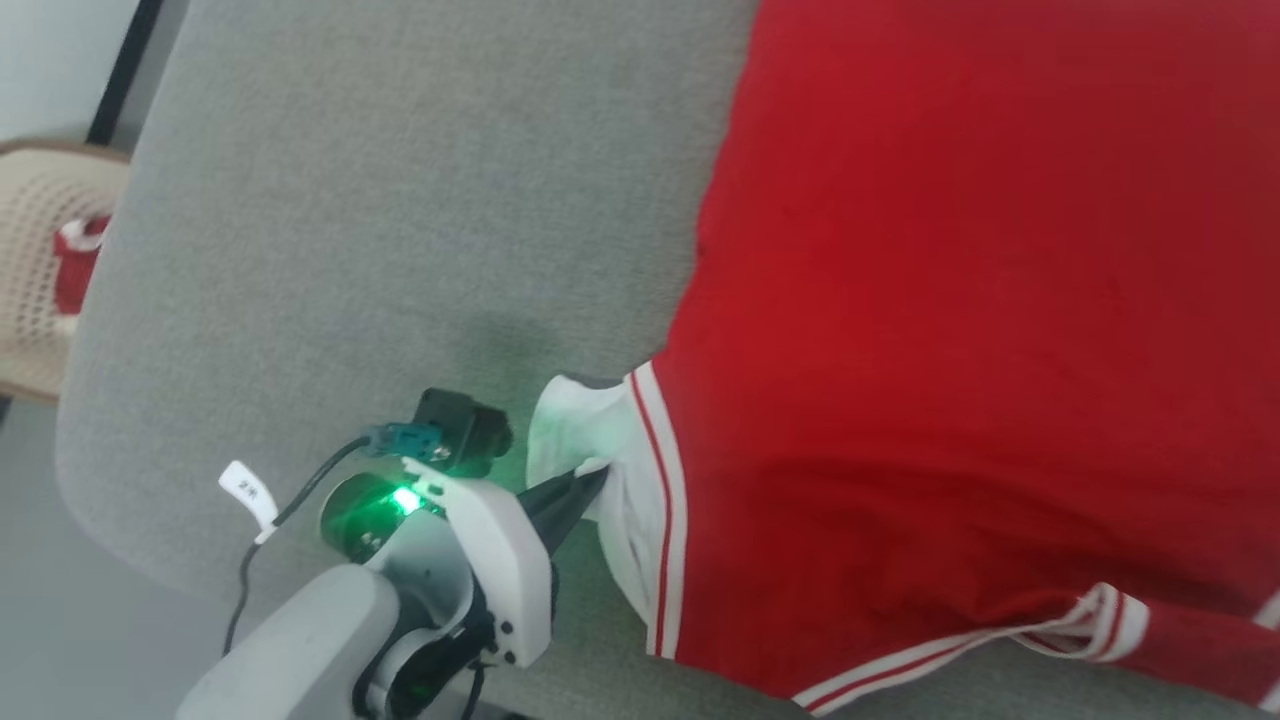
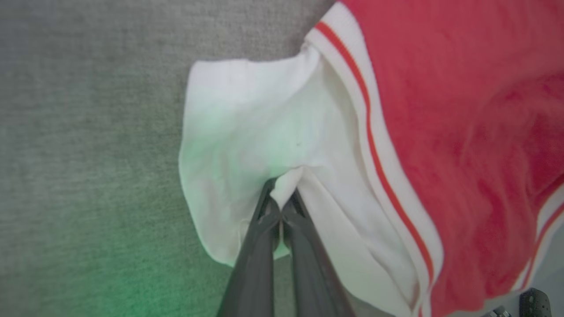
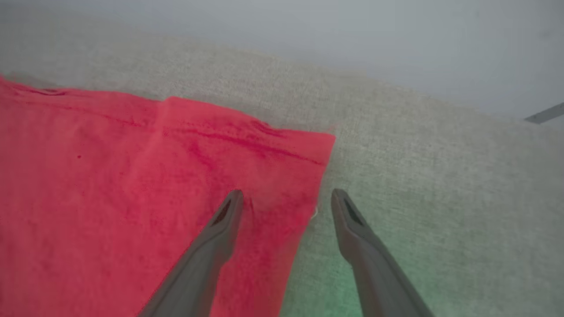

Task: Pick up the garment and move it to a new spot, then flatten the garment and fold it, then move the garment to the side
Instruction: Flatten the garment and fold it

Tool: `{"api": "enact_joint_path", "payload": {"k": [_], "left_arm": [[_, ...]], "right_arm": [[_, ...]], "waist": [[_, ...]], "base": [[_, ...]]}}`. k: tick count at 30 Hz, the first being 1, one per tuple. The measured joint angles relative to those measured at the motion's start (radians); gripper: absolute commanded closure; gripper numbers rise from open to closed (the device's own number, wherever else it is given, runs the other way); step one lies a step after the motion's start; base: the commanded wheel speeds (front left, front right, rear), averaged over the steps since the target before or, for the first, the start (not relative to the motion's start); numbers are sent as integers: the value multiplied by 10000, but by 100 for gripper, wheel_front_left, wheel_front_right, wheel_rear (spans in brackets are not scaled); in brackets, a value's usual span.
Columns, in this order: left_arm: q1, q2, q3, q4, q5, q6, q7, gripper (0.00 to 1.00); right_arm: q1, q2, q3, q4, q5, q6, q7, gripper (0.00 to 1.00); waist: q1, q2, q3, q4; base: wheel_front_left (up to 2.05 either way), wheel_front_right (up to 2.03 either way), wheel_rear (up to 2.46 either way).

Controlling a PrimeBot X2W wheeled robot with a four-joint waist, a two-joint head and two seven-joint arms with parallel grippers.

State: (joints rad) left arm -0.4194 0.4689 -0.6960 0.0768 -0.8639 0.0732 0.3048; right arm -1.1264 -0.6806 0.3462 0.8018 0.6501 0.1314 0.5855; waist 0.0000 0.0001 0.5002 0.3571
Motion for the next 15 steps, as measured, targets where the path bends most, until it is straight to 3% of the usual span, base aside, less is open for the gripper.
{"api": "enact_joint_path", "payload": {"k": [9, 10, 11, 15], "left_arm": [[-610, -627, -215, 700, 44, -631, -431, 100], [-636, -660, -213, 771, 42, -679, -443, 100], [-678, -673, -219, 830, 33, -721, -466, 100], [-757, -692, -196, 1057, -6, -813, -525, 100]], "right_arm": [[-1302, 128, -40, 1770, -165, -4, 1588, 0], [-1388, 144, 13, 1783, -165, -10, 1785, 86], [-1441, 140, 42, 1801, -167, -10, 1852, 100], [-1501, 320, 155, 1776, -130, -6, 1941, 100]], "waist": [[0, 1, 720, 623], [-1, 1, 754, 648], [-1, 1, 773, 654], [-1, 1, 716, 530]], "base": [[0, 0, 0], [0, 0, 0], [0, 0, 0], [0, 0, 0]]}}
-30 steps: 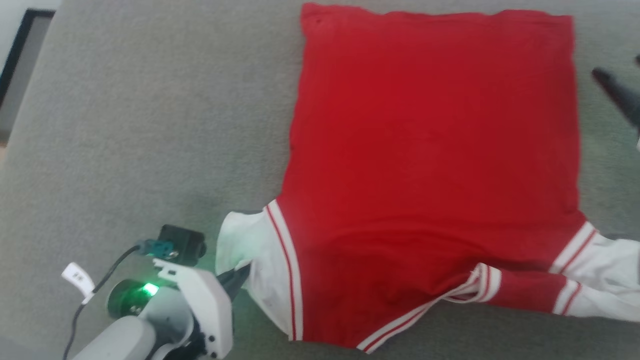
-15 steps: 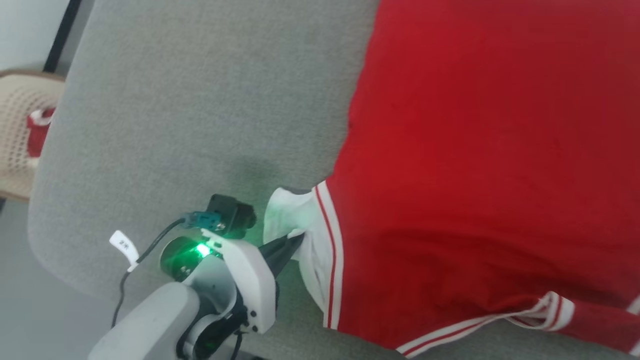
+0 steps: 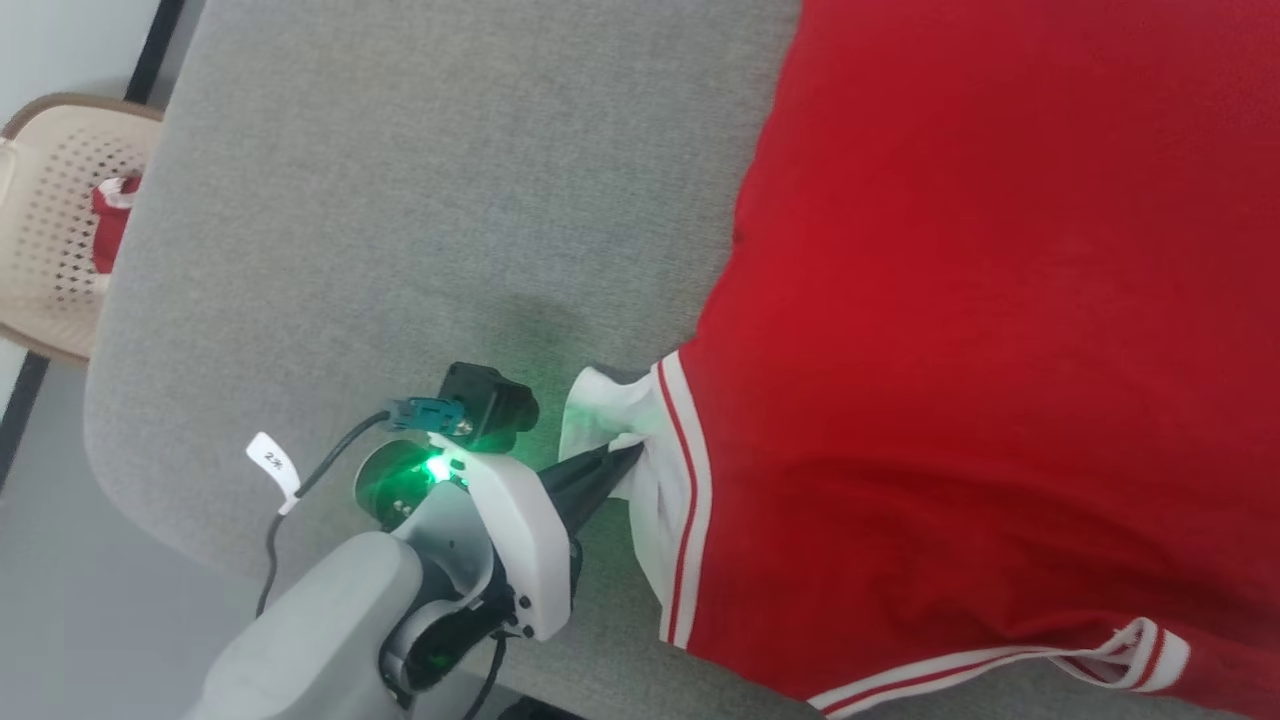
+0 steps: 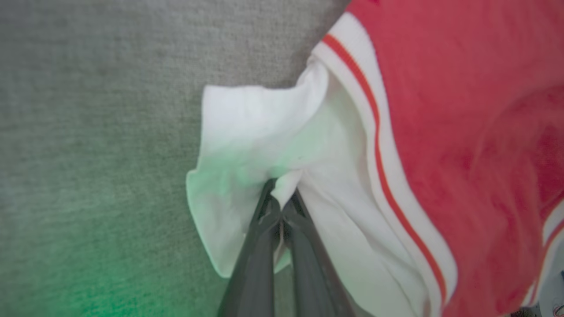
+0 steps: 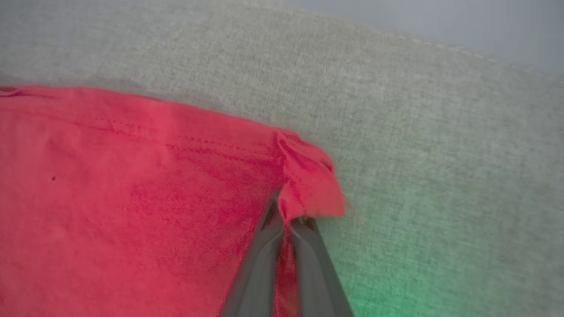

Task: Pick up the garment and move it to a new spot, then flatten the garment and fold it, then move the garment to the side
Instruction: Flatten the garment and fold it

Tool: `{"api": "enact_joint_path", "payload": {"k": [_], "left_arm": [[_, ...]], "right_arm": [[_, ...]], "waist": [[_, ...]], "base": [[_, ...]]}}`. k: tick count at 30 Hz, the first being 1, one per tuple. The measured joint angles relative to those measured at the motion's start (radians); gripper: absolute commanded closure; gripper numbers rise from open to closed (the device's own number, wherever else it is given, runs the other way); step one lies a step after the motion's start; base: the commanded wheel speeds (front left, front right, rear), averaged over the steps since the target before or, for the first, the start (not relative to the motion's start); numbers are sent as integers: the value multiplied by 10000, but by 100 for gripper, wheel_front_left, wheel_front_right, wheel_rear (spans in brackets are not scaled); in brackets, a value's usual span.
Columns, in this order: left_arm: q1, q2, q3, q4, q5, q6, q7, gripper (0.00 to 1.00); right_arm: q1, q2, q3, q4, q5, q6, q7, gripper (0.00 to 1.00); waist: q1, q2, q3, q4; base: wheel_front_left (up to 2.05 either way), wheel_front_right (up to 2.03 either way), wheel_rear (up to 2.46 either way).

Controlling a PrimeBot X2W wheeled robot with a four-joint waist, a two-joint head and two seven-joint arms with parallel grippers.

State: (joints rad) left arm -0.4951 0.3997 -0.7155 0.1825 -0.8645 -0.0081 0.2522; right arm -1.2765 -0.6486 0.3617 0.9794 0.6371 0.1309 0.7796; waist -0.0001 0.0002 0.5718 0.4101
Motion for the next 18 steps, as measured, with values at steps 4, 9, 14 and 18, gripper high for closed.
{"api": "enact_joint_path", "payload": {"k": [4, 9, 14, 18], "left_arm": [[-2, 121, 127, 174, -71, -12, -50, 100], [31, 499, 337, 242, -104, 50, -109, 100], [153, 991, 598, 176, -138, 288, -75, 100], [245, 1398, 836, 48, -167, 546, 10, 100]], "right_arm": [[-42, 176, 236, -94, 107, 0, 322, 100], [337, 328, 700, -1055, 500, 0, 520, 100], [1225, 180, 1248, -2748, 1243, 0, 554, 100], [2091, -96, 1561, -4328, 1766, 4, 510, 100]], "waist": [[0, 0, -158, -304], [1, 0, -427, -909], [0, 0, -720, -1689], [1, 0, -947, -2384]], "base": [[0, 0, 0], [0, 0, 0], [0, 0, 0], [0, 0, 0]]}}
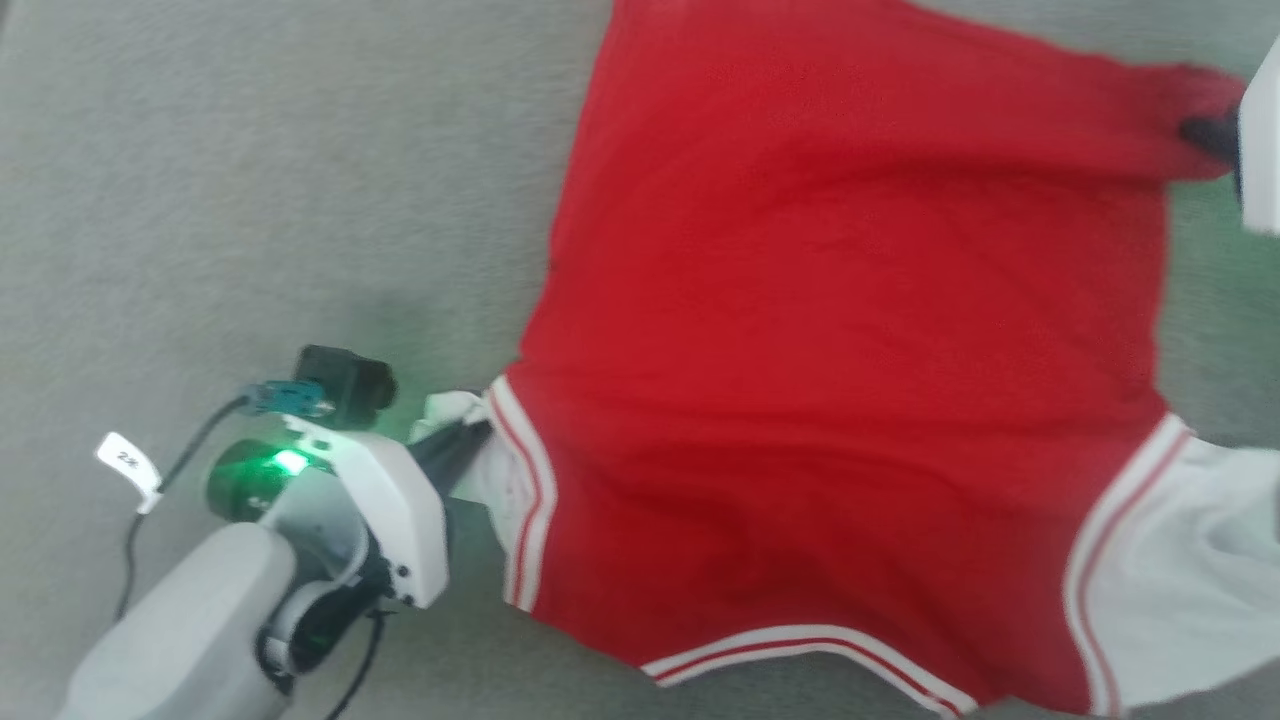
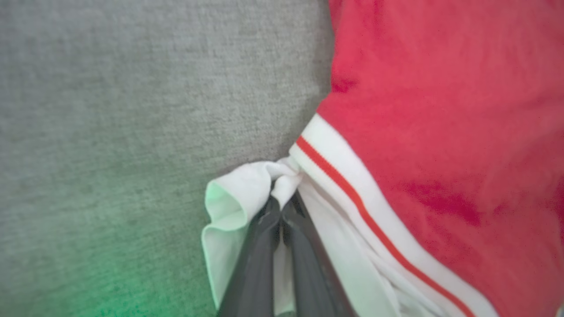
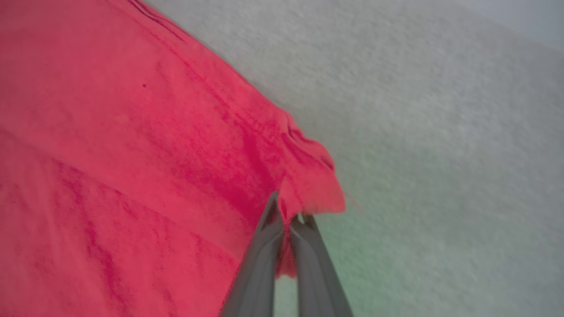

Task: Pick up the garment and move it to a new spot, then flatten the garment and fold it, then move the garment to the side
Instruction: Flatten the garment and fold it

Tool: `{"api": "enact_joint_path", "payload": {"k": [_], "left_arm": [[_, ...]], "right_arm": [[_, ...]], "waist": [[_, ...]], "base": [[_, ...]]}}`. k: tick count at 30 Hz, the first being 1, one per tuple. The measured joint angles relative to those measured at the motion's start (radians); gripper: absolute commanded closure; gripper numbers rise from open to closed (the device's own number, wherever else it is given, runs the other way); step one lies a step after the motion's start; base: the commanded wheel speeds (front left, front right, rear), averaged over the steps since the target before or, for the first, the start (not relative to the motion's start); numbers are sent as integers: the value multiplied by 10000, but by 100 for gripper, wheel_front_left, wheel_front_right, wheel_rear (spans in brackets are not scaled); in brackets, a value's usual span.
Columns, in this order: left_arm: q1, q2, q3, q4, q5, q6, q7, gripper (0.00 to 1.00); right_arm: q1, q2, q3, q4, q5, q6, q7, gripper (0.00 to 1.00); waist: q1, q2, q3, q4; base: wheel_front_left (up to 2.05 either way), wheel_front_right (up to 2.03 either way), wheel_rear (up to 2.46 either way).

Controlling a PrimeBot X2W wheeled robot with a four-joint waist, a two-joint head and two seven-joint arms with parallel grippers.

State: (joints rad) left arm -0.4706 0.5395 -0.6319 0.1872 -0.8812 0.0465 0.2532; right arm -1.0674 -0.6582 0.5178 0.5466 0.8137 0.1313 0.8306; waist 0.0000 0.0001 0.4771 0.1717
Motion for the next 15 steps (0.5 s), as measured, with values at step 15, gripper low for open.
{"api": "enact_joint_path", "payload": {"k": [15], "left_arm": [[146, 780, 391, -656, -42, 679, 324, 100]], "right_arm": [[6539, -293, -2460, -4648, 548, -2, -265, 100]], "waist": [[0, -2, -441, -1680]], "base": [[0, 0, 0]]}}
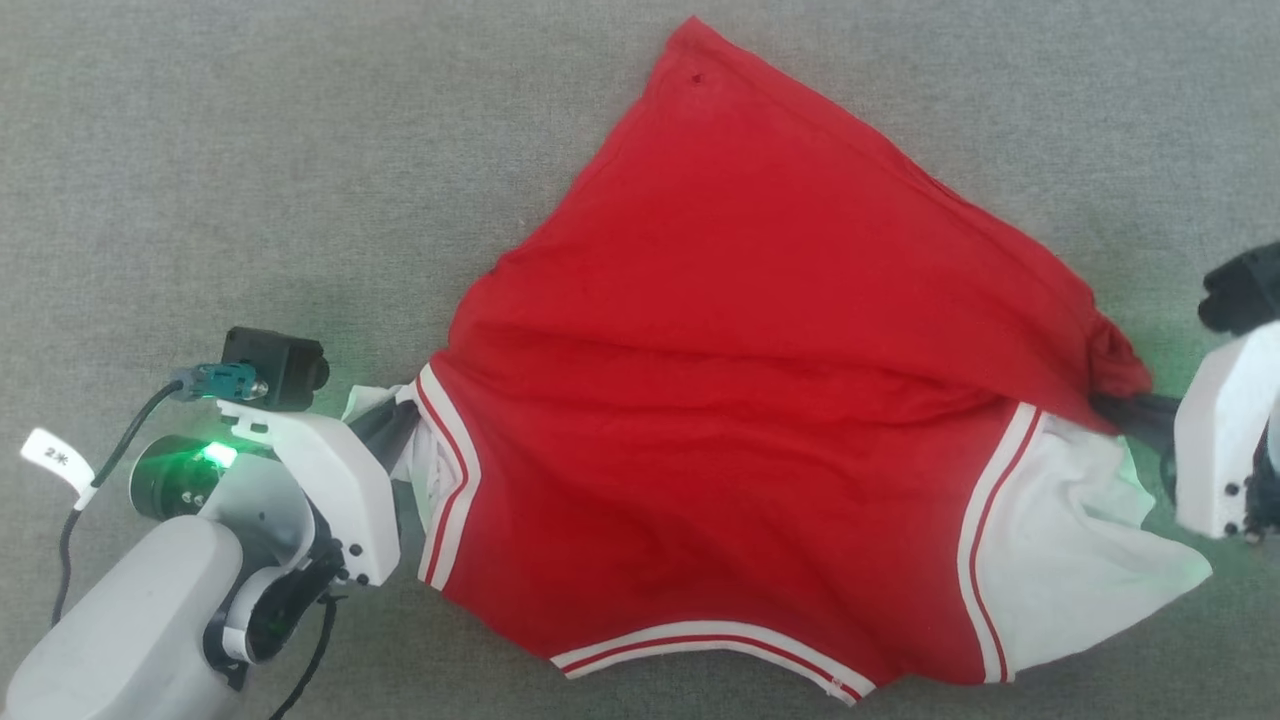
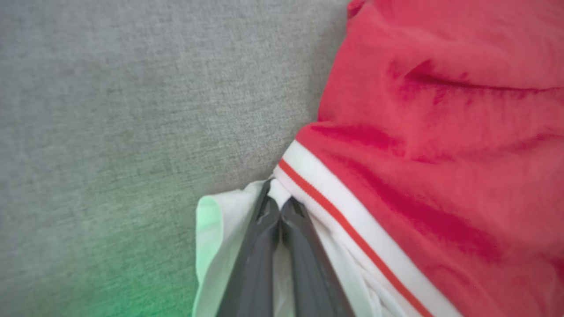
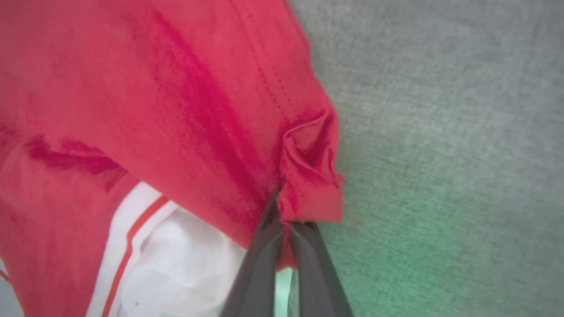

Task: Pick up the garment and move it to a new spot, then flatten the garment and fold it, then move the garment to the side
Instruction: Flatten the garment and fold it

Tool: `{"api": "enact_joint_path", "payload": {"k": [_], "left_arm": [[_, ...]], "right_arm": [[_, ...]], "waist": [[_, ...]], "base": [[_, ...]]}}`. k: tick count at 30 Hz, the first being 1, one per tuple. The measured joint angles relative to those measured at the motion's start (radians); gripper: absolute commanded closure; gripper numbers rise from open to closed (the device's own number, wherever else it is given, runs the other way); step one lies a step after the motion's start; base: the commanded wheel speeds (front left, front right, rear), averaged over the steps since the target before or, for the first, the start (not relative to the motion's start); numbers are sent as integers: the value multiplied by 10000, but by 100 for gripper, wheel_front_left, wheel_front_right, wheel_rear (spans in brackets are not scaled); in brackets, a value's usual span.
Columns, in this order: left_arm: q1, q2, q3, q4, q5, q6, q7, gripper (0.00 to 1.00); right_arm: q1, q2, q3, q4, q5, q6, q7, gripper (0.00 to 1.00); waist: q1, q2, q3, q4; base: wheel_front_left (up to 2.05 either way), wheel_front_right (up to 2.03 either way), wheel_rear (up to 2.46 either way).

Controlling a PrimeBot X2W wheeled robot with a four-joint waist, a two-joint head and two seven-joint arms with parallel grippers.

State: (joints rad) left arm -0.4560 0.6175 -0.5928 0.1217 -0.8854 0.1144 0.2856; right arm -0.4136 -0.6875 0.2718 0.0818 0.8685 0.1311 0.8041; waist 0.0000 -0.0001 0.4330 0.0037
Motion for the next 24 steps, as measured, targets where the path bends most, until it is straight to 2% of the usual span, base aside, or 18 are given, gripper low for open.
{"api": "enact_joint_path", "payload": {"k": [4, 6, 7, 8, 15, 24], "left_arm": [[-65, -6, 12, -8, -27, -2, 33, 100], [-126, -25, 6, 33, -29, -17, 35, 100], [-164, -40, -6, 65, -29, -36, 38, 100], [-178, -65, -12, 98, -31, -46, 38, 100], [-155, -215, -46, 290, -82, -42, -36, 100], [52, -278, -119, 263, -234, -10, -121, 100]], "right_arm": [[434, 631, -451, 100, -389, -4, -184, 100], [474, 901, -593, 341, -543, -2, -405, 81], [478, 982, -616, 451, -662, -2, -460, 54], [477, 1020, -616, 479, -780, 6, -502, 0], [871, 1283, -1001, -144, -1007, 17, -633, 0], [1223, 1528, -2215, -2144, -1574, -2, -380, 0]], "waist": [[0, 0, 83, -1], [0, 0, 96, 17], [0, 0, 87, 29], [0, 0, 72, 43], [0, 0, -179, 106], [0, 0, -403, 277]], "base": [[0, 0, 0], [0, 0, 0], [0, 0, 0], [0, 0, 0], [0, 0, 0], [0, 0, 0]]}}
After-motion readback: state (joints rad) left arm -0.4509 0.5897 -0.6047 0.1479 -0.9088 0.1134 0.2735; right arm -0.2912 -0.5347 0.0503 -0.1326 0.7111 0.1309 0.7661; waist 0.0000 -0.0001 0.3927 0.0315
